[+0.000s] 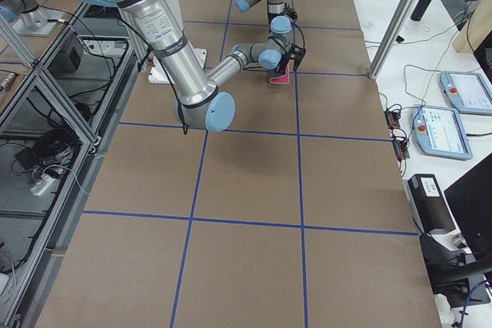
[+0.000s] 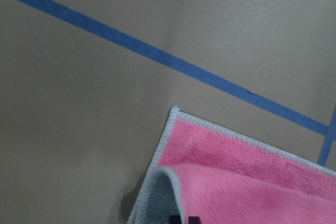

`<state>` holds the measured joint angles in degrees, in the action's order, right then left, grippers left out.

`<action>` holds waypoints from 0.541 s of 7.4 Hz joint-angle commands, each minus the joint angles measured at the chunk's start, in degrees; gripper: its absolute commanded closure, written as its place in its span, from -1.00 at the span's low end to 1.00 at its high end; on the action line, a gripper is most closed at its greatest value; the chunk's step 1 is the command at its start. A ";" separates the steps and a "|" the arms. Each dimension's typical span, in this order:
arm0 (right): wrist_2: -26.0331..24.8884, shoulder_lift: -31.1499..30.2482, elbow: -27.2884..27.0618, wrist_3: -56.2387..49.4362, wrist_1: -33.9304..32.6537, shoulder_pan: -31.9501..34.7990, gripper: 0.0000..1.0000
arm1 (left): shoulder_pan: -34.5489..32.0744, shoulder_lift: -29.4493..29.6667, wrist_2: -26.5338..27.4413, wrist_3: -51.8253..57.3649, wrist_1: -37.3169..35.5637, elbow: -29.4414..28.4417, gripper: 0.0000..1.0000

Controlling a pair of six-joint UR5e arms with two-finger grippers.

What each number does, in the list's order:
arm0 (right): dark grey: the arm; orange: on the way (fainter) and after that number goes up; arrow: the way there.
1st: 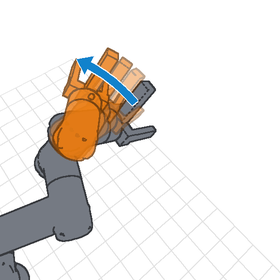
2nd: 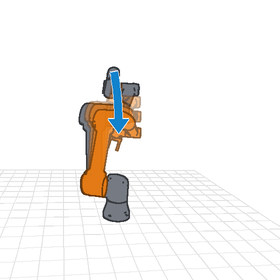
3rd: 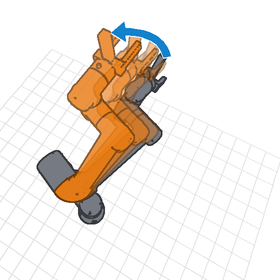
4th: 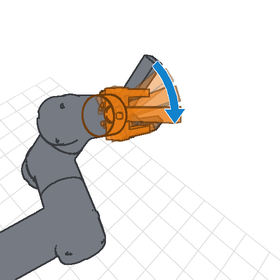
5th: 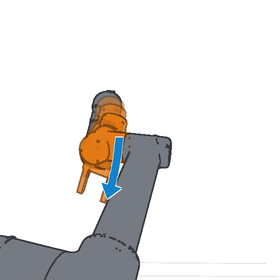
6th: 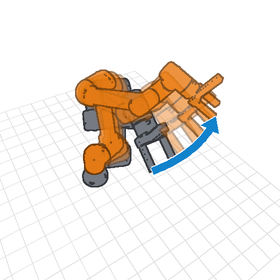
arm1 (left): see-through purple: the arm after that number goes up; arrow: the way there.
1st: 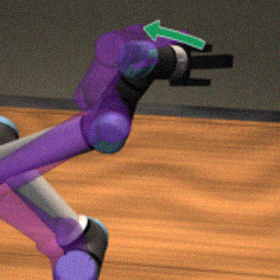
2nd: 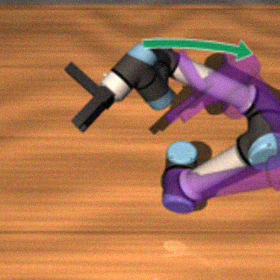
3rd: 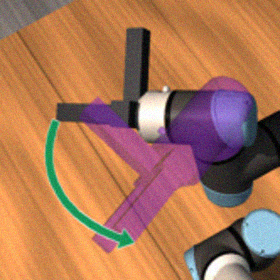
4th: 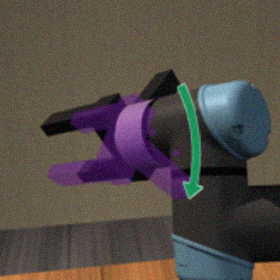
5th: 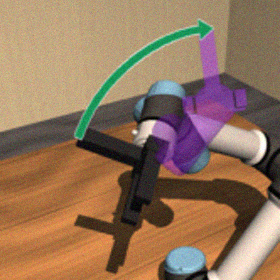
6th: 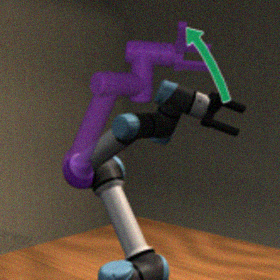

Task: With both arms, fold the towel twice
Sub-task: 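Lower the folded edges onto the towel and open both grippers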

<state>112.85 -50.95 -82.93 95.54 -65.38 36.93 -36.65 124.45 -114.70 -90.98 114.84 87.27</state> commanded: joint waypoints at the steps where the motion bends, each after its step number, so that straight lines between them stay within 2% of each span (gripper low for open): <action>1: 0.09 0.24 0.05 0.00 -0.01 0.24 -0.98 | -0.18 0.09 0.00 0.01 0.03 0.10 -0.99; 4: 0.62 0.24 -0.13 -2.09 -0.10 1.21 -0.98 | -0.18 0.88 0.09 -0.16 0.03 -0.51 -0.99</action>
<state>113.15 -50.73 -82.96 95.03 -65.41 37.51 -36.87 124.99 -114.68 -91.08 114.87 87.15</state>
